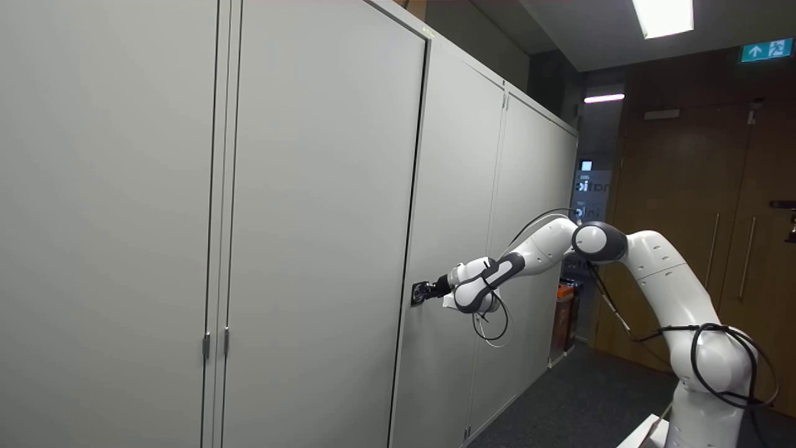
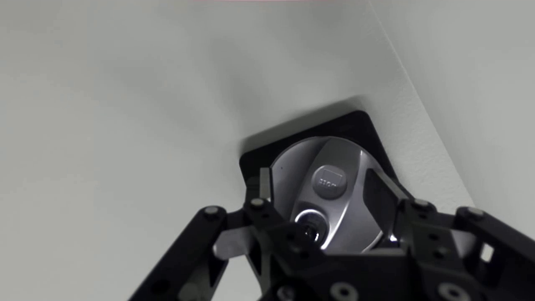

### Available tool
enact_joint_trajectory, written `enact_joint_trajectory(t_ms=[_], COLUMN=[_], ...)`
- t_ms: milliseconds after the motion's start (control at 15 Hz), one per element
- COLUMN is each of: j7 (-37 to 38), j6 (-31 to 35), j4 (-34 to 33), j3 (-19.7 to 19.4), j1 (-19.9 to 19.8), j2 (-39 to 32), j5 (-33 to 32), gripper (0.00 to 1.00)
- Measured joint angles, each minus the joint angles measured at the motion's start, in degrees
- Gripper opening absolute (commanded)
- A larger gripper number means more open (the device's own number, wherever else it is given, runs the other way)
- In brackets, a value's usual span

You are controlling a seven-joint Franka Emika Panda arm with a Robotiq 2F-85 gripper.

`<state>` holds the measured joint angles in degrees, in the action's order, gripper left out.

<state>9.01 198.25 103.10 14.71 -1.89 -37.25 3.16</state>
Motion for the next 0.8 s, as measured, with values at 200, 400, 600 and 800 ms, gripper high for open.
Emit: enact_joint_trajectory(t_ms=[200,400,600,800], j7=[0.01,0.02,0.02,0.04], j6=[0.0,0.0,0.0,0.0], j4=[-0.31,-0.76,-1.51,-1.9], j3=[-0.34,-0.59,-0.72,-0.71], j1=[0.26,0.44,0.51,0.87], j2=[-0.05,-0.3,-0.99,-1.18], j5=[0.15,0.31,0.39,0.39], gripper=[0.63,0.63,0.34,0.19])
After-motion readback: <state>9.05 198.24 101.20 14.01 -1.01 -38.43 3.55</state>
